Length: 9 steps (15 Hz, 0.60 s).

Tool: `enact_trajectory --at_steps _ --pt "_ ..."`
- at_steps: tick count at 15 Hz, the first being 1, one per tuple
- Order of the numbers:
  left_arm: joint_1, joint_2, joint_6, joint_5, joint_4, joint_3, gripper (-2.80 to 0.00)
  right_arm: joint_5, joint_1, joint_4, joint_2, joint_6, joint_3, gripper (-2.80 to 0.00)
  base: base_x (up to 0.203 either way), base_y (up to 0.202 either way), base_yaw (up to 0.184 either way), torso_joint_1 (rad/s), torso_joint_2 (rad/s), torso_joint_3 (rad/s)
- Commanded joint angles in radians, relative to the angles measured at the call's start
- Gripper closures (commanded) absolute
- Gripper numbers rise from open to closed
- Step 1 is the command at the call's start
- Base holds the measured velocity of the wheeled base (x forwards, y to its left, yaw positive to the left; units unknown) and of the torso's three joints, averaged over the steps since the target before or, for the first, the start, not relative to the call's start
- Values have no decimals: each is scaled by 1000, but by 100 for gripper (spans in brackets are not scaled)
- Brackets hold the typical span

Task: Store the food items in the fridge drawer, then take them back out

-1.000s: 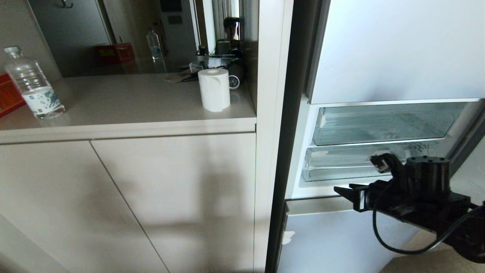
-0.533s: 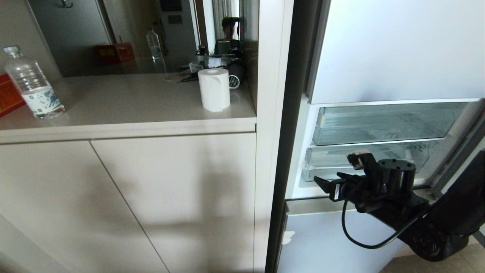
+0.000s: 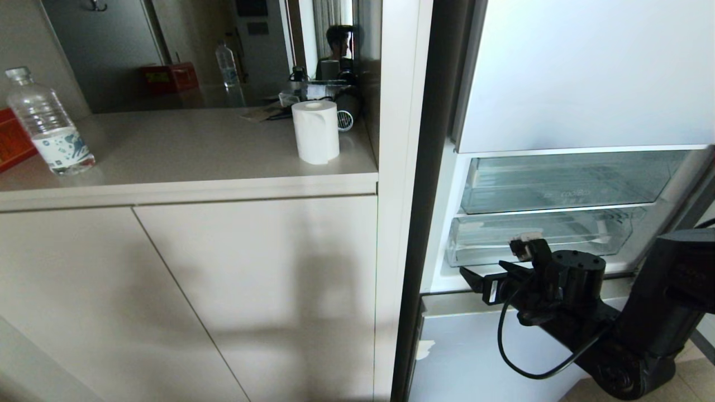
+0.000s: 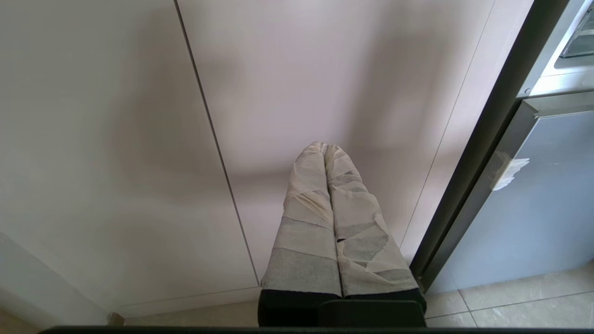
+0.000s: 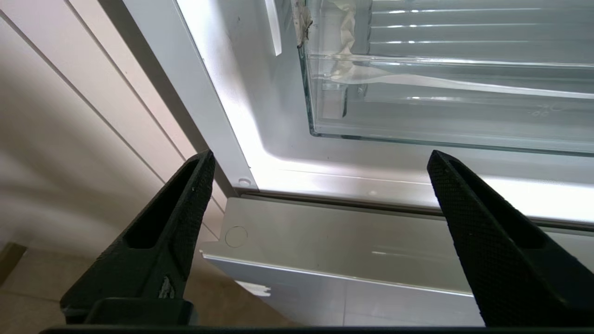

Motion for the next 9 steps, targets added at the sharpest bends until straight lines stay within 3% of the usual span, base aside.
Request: enact_trajectory --at_steps 1,9 --pt "0 1 0 0 0 0 0 -19 1 -44 16 0 18 -280 0 0 0 0 0 0" --pt "0 1 0 0 0 0 0 -36 1 -75 24 -3 24 -280 0 0 0 0 0 0"
